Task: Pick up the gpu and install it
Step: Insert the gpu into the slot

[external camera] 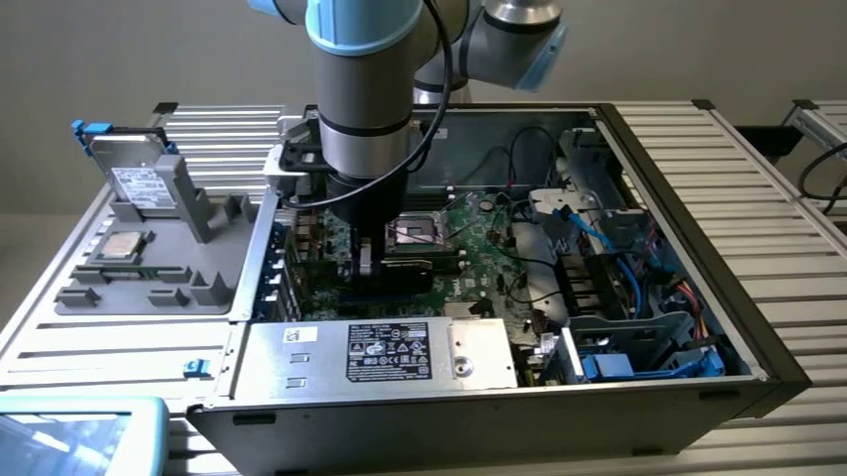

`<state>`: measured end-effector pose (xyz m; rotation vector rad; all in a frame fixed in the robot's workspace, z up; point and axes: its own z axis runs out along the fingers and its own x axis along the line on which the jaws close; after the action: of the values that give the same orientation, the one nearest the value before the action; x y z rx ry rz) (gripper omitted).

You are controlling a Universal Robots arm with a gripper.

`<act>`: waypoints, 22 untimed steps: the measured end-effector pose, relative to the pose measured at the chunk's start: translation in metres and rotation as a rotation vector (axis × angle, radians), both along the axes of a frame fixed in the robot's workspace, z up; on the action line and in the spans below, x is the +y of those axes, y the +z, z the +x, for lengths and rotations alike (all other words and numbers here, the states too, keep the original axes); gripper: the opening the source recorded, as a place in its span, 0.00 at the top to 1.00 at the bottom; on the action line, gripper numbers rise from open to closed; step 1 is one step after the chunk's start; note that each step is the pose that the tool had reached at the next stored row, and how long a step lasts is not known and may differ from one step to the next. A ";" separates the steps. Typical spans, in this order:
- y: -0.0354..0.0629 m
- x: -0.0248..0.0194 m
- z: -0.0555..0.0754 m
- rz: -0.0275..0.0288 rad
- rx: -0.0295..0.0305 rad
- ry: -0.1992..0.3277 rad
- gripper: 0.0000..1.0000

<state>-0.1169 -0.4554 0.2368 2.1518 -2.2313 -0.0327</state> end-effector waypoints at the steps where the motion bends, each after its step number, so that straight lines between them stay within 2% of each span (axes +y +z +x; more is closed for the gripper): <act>1: 0.0000 0.0000 0.000 0.0000 0.0000 0.001 0.70; 22: -0.0006 -0.0001 0.000 -0.0003 -0.0023 0.009 0.70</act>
<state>-0.1173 -0.4556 0.2362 2.1633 -2.2221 -0.0296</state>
